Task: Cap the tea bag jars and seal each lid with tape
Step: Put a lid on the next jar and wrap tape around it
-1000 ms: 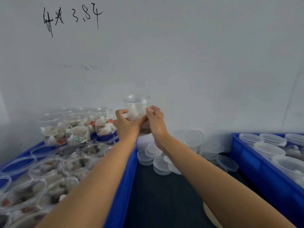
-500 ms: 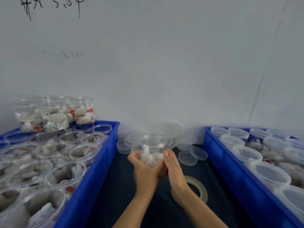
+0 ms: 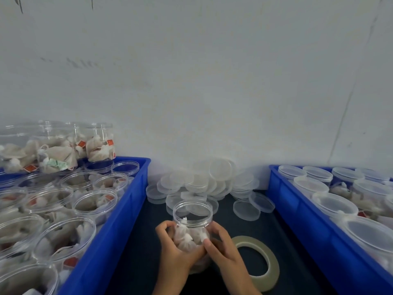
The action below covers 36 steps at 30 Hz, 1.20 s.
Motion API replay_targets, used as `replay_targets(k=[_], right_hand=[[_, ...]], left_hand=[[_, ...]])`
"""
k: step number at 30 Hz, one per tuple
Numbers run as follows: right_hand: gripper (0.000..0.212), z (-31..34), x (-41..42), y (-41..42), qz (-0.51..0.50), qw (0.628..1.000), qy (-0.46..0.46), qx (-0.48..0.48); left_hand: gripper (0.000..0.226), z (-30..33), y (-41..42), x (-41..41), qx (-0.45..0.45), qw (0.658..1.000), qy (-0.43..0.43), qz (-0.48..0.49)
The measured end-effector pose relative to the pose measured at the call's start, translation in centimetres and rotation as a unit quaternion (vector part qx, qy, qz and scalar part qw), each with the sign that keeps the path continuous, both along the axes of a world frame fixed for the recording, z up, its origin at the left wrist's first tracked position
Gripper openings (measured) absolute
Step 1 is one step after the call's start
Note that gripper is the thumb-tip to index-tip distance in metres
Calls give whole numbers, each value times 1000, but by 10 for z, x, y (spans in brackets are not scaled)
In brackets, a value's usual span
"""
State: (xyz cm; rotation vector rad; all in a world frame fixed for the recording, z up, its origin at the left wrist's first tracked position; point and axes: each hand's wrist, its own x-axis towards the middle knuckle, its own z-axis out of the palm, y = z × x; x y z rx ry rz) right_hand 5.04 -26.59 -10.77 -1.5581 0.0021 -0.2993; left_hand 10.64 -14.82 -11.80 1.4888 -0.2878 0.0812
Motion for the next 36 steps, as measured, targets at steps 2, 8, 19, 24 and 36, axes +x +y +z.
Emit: replay_targets(k=[2, 8, 19, 24, 36], right_hand=[[42, -4, 0, -2, 1, 1000, -5, 7], [30, 5, -9, -13, -50, 993, 22, -104], [57, -7, -42, -57, -111, 822, 143, -541], [25, -5, -42, -49, -107, 800, 100, -582], [10, -15, -38, -56, -169, 854, 48, -490]], left_hand=[[78, -4, -1, 1, 0, 1000, -2, -16], [84, -11, -1, -3, 0, 999, -42, -33], [86, -19, 0, -3, 37, 996, -85, -18], [87, -16, 0, -6, 44, 996, -81, -17], [103, -17, 0, -4, 56, 995, -83, -6]])
